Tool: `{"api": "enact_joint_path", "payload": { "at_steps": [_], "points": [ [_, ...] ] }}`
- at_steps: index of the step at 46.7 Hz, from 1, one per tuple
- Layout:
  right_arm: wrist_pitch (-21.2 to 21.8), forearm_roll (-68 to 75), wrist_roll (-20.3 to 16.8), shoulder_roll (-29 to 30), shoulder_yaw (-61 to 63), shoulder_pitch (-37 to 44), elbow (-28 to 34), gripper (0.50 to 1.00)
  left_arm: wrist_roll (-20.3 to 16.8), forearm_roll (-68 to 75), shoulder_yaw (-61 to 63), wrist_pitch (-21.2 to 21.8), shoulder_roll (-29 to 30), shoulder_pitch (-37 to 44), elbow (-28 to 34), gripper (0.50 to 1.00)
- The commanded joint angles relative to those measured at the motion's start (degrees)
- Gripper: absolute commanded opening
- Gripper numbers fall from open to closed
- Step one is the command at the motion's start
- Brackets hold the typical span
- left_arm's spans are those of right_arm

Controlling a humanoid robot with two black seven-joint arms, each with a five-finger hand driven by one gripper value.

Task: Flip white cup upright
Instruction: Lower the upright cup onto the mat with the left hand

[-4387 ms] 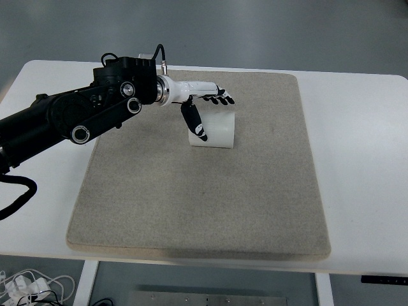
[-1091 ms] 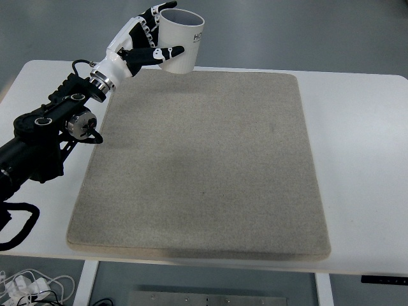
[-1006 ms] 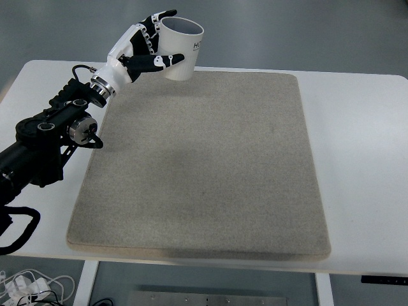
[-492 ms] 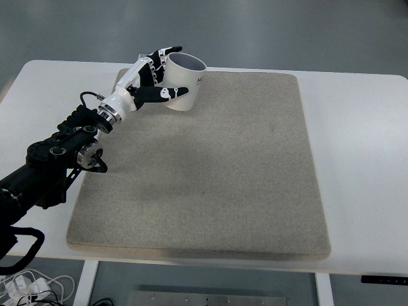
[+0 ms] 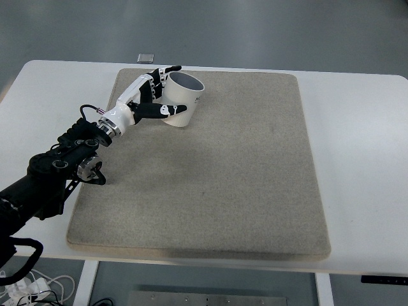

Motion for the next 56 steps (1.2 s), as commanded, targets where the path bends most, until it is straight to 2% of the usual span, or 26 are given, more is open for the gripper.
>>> {"api": "enact_joint_path", "payload": {
  "at_steps": [1,12,17,28,34,35,38,41,51,56],
  "points": [
    [0.00,0.00,-0.01,0.00,0.00,0.00,0.00,0.952,0.00,0.39,-0.02,0.36,-0.68,0.01,0.02,0.546],
    [0.00,0.00,-0.01,0.00,0.00,0.00,0.00,0.952,0.00,2.15,-0.02,0.71,-1.47,0.01,0.37,0.566],
    [0.00,0.00,-0.01,0.00,0.00,0.00,0.00,0.952,0.00,2.32,-0.02,1.24,-1.83,0.01,0.63,0.591],
    [0.00,0.00,-0.01,0.00,0.00,0.00,0.00,0.952,0.00,2.41,0.68,2.82,-2.71,0.01,1.07,0.728],
    [0.00,0.00,-0.01,0.00,0.00,0.00,0.00,0.952,0.00,2.41,1.91,3.26,-2.88,0.01,1.33,0.778],
    [0.00,0.00,-0.01,0.00,0.00,0.00,0.00,0.952,0.00,2.41,1.91,3.35,-2.97,0.01,1.42,0.793],
    [0.00,0.00,0.08,0.00,0.00,0.00,0.00,0.952,0.00,2.24,1.82,3.52,-3.06,0.01,1.95,0.891],
    [0.00,0.00,-0.01,0.00,0.00,0.00,0.00,0.952,0.00,1.97,1.82,3.61,-3.15,0.01,1.95,0.923],
    [0.00,0.00,-0.01,0.00,0.00,0.00,0.00,0.952,0.00,1.62,1.12,3.61,-3.06,-0.08,1.95,0.988],
    [0.00,0.00,-0.01,0.00,0.00,0.00,0.00,0.952,0.00,1.53,0.77,3.70,-3.14,-0.08,1.86,0.992]
  ]
}}
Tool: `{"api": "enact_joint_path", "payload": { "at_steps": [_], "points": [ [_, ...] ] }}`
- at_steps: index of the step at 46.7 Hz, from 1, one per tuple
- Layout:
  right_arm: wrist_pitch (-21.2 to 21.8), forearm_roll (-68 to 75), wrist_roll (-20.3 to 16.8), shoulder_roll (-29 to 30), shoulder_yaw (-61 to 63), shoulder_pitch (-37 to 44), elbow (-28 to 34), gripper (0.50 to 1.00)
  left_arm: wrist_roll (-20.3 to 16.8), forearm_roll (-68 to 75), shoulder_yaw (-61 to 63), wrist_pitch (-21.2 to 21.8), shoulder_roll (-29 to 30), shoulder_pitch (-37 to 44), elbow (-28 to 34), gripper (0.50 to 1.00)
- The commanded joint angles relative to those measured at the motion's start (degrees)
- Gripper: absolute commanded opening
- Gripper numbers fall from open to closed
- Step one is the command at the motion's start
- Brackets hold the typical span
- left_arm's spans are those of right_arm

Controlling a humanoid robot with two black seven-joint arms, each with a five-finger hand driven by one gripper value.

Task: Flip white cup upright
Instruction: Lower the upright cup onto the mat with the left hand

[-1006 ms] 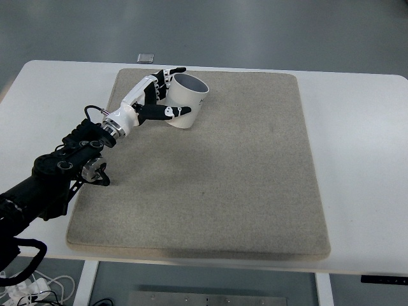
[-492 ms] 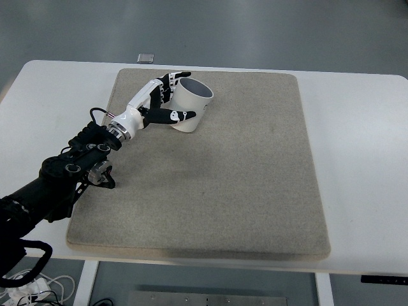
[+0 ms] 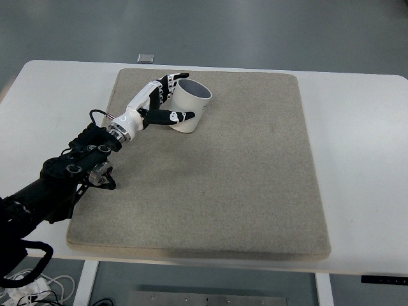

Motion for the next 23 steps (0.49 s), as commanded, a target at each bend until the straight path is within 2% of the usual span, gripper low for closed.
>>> {"api": "enact_joint_path", "payload": {
  "at_steps": [1,23],
  "points": [
    [0.00,0.00,-0.01,0.00,0.00,0.00,-0.01,0.952,0.00,-0.02,-0.15,0.14,0.00,-0.17,-0.26,0.994],
    [0.00,0.00,0.07,0.00,0.00,0.00,-0.01,0.952,0.00,-0.63,-0.23,0.23,0.08,-0.96,-0.71,0.994]
  ]
}}
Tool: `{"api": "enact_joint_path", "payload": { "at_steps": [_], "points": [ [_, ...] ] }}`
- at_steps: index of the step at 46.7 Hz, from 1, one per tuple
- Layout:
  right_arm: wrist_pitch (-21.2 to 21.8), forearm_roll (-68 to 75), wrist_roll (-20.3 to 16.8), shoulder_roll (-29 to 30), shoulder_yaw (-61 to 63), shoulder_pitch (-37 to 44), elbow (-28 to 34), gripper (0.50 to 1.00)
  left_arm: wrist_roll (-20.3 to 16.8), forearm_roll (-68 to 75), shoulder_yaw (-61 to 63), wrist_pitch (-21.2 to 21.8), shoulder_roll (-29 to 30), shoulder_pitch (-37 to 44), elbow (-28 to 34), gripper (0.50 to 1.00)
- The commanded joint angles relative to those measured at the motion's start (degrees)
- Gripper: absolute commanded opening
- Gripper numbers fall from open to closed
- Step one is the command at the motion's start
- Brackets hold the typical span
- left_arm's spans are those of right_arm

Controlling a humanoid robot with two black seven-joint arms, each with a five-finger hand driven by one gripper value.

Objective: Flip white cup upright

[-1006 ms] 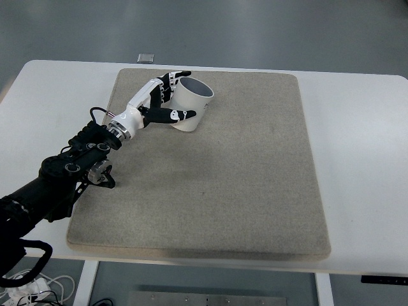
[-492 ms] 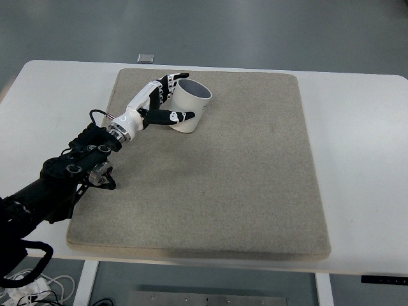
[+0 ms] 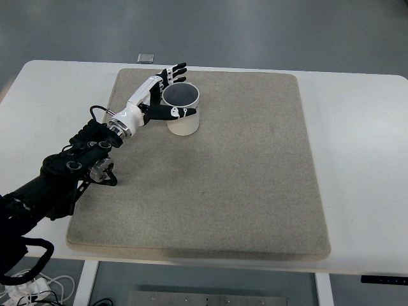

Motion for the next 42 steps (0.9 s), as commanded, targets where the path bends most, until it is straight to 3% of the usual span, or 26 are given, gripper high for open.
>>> {"api": "enact_joint_path", "payload": {
  "at_steps": [1,25,30,38,42],
  "points": [
    [0.00,0.00,0.07,0.00,0.00,0.00,0.01,0.952,0.00,-0.11,0.00,-0.04,0.00,-0.42,-0.21,0.994],
    [0.00,0.00,-0.01,0.00,0.00,0.00,0.01,0.952,0.00,-4.58,-3.25,-0.12,4.84,-6.39,-7.51,0.994],
    [0.00,0.00,0.07,0.00,0.00,0.00,0.01,0.952,0.00,-10.90,-3.25,0.05,5.01,-10.61,-6.63,0.994],
    [0.00,0.00,-0.01,0.00,0.00,0.00,0.01,0.952,0.00,-24.18,-2.20,-0.04,4.22,-17.64,2.24,0.994],
    [0.00,0.00,-0.01,0.00,0.00,0.00,0.01,0.952,0.00,-27.44,-2.98,-0.04,4.05,-18.44,3.30,0.994]
  ]
}}
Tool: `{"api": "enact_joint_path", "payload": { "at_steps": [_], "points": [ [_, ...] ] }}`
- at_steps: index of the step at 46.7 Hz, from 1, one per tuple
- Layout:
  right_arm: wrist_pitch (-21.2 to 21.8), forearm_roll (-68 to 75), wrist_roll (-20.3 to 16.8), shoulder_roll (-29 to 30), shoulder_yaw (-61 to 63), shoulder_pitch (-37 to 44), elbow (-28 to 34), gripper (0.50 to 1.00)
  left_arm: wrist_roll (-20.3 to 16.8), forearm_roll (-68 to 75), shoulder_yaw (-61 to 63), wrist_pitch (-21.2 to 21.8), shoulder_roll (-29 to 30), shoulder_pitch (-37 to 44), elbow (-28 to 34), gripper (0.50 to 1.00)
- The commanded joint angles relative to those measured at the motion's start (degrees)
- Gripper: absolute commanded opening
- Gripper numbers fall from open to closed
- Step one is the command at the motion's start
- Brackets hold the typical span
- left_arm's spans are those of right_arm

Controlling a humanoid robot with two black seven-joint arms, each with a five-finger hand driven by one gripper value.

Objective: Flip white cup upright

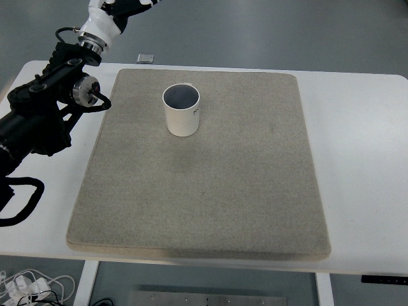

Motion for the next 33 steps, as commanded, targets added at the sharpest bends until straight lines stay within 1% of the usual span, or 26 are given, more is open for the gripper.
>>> {"api": "enact_joint_path", "payload": {
  "at_steps": [1,8,12,17,21,27,29,33],
  "points": [
    [0.00,0.00,0.01,0.00,0.00,0.00,-0.02,0.952,0.00,-3.42,-0.83,-0.08,-0.15,-0.58,0.93,0.994],
    [0.00,0.00,0.01,0.00,0.00,0.00,-0.02,0.952,0.00,-15.80,-1.01,0.01,-0.06,-0.32,1.54,0.994],
    [0.00,0.00,0.09,0.00,0.00,0.00,-0.02,0.952,0.00,-23.45,-0.83,0.01,-0.06,-0.15,3.38,0.994],
    [0.00,0.00,0.01,0.00,0.09,0.00,-0.02,0.952,6.60,-28.03,-0.92,-0.25,-0.06,0.21,5.58,0.994],
    [0.00,0.00,0.01,0.00,0.18,0.00,-0.02,0.952,10.82,-30.14,-1.10,-0.96,-0.06,1.08,5.94,0.994],
    [0.00,0.00,0.09,0.00,0.00,0.00,-0.02,0.952,19.61,-36.20,-2.24,-0.78,-0.06,2.05,6.38,0.994],
    [0.00,0.00,0.01,0.00,0.00,0.00,-0.02,0.952,21.63,-38.05,-2.68,-0.61,-0.06,2.31,6.46,0.994],
    [0.00,0.00,0.01,0.00,0.09,0.00,-0.02,0.952,23.48,-40.86,-3.21,-0.69,-0.15,3.02,6.82,0.994]
  ]
}}
